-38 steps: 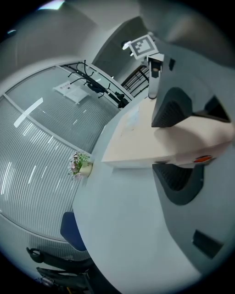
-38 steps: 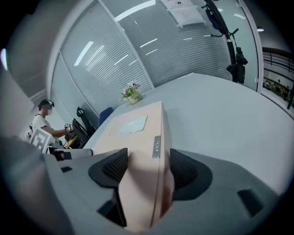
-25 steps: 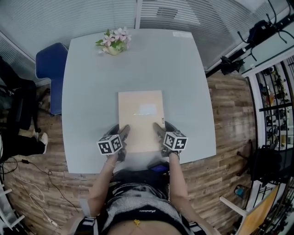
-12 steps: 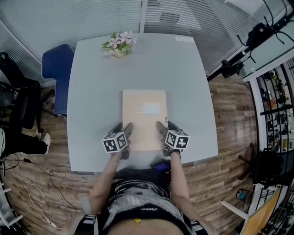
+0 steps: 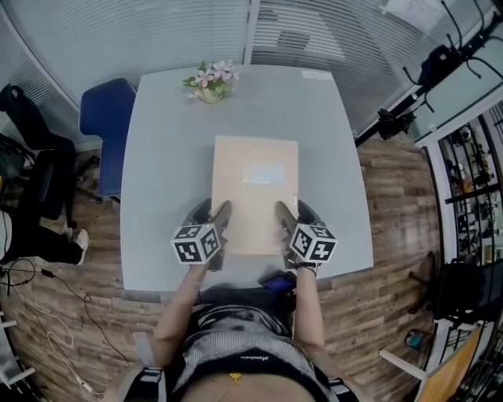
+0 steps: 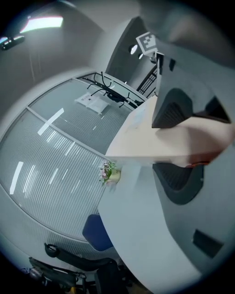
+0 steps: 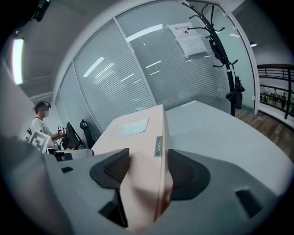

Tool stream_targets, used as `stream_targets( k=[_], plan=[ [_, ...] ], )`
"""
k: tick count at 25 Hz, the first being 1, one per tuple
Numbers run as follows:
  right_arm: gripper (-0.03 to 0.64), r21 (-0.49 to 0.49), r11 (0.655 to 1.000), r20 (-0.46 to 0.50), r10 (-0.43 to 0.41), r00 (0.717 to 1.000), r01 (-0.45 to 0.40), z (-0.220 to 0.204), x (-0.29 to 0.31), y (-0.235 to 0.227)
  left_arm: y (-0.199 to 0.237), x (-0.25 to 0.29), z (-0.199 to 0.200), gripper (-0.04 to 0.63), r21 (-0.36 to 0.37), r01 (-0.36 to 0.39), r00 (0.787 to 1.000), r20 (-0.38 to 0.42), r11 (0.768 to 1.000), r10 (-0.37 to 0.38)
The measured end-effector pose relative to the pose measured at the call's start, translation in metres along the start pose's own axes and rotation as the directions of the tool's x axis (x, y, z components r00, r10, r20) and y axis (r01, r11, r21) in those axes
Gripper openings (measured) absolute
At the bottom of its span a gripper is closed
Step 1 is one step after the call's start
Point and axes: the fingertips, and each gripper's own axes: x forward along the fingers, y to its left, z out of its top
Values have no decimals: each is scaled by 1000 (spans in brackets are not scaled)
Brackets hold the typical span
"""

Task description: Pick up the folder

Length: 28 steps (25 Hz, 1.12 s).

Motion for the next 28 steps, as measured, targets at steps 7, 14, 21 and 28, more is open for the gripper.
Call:
stream_targets(
  k=[7,14,21,28],
  plan=[
    [264,-33,999,91,-3,996,6,37,-35,24,-26,-31,39,224,50,26,995,95,998,-31],
    [262,-96,995,186,-2,983,20,73,-64,52,-45,-62,76,221,107,29,981,188,994,-49],
    [258,-143,989,270,4,963,36,101,-94,73,-64,-89,103,221,145,46,962,261,988,-83],
    [256,-162,986,304,13,953,38,112,-110,81,-75,-104,113,221,158,51,951,295,986,-96]
  ],
)
